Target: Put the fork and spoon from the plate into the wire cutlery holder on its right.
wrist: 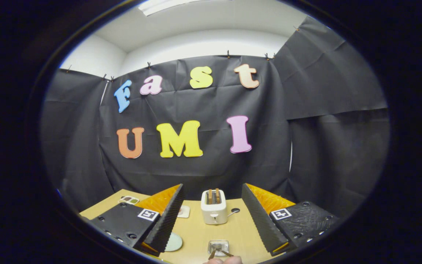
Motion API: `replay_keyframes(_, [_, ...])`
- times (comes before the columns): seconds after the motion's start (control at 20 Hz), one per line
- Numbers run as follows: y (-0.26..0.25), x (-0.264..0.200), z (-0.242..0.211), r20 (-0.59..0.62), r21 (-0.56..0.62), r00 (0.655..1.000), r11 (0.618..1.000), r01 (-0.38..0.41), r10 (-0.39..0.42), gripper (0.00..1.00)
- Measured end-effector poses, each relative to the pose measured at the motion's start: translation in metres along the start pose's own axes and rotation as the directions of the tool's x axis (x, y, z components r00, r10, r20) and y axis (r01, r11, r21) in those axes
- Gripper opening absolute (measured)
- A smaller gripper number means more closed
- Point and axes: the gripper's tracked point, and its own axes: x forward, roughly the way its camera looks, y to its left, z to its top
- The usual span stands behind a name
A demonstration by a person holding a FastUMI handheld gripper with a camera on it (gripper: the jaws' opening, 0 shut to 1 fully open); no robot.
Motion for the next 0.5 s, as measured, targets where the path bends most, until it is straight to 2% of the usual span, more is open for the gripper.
replay_keyframes(0.5, [0.0019,-0.0009,0.0076,0.012,0.008,1.000,1.000,0.012,-0.012,0.95])
